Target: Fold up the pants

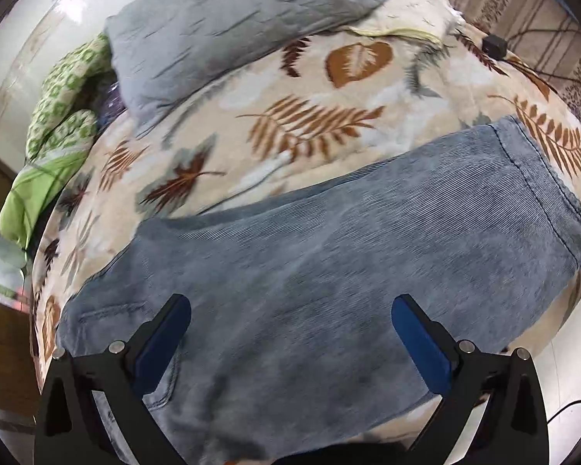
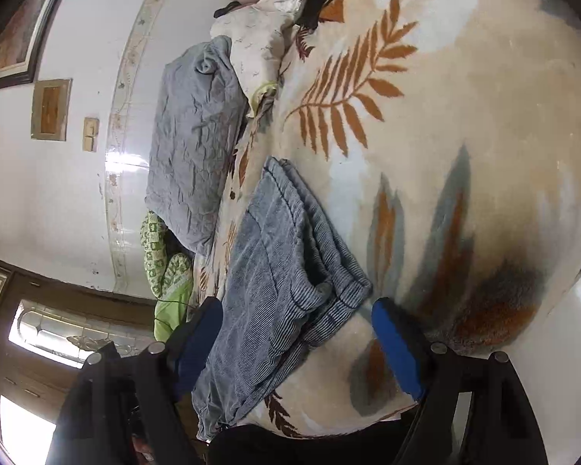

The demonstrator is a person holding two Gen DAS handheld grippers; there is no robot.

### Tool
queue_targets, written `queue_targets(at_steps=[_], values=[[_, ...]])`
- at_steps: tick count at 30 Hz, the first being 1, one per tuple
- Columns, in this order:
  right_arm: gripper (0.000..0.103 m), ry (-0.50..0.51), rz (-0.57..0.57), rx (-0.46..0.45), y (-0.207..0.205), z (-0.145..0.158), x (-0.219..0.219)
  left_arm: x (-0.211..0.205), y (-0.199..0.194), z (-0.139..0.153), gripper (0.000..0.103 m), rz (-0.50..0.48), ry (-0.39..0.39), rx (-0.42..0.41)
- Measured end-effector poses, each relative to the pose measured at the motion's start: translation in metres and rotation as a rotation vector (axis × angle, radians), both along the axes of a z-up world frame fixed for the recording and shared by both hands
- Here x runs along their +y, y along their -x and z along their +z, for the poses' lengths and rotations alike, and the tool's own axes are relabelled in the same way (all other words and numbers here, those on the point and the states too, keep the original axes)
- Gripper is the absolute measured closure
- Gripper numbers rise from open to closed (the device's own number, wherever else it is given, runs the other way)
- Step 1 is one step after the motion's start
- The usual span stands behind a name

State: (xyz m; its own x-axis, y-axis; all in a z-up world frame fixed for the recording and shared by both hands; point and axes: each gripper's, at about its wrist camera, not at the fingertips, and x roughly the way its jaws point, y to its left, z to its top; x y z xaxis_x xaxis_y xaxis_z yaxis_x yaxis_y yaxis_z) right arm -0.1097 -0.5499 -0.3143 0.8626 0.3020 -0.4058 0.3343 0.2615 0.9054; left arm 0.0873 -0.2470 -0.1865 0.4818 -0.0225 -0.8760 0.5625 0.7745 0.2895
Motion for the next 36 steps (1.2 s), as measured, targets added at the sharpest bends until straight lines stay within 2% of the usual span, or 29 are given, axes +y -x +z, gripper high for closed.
queue_targets(at_steps=[13, 19, 23, 27, 30, 31, 33, 34, 36], values=[[0.02, -0.024, 0.014, 0.003, -0.013, -0.001, -0.005, -0.044, -0.022, -0.043, 0.0, 0.005, -0.073, 0.032], [0.021, 0.035, 0.019, 0.085, -0.015, 0.01, 0.002, -0.042, -0.026, -0.036, 0.0, 0.012, -0.064, 0.035], [0.021, 0.065, 0.053, 0.102, -0.009, 0.012, 0.002, -0.038, -0.022, -0.029, 0.0, 0.016, -0.033, 0.024], [0.02, 0.09, 0.03, 0.116, -0.024, 0.01, 0.005, -0.044, -0.017, -0.039, 0.0, -0.011, -0.059, 0.038], [0.02, 0.132, 0.027, 0.127, -0.035, 0.016, 0.005, -0.042, -0.02, -0.038, 0.0, -0.002, -0.043, 0.051], [0.023, 0.15, 0.019, 0.129, -0.039, 0.018, 0.006, -0.039, -0.022, -0.036, 0.0, 0.011, -0.031, 0.059], [0.058, 0.168, 0.012, 0.138, -0.043, 0.018, 0.007, -0.033, -0.025, -0.033, 0.0, 0.021, -0.014, 0.061], [0.073, 0.153, 0.01, 0.151, -0.045, 0.014, 0.007, -0.029, -0.027, -0.032, 0.0, 0.028, -0.006, 0.063], [0.073, 0.164, -0.007, 0.154, -0.046, 0.012, 0.01, -0.022, -0.03, -0.033, 0.0, 0.04, -0.001, 0.068]])
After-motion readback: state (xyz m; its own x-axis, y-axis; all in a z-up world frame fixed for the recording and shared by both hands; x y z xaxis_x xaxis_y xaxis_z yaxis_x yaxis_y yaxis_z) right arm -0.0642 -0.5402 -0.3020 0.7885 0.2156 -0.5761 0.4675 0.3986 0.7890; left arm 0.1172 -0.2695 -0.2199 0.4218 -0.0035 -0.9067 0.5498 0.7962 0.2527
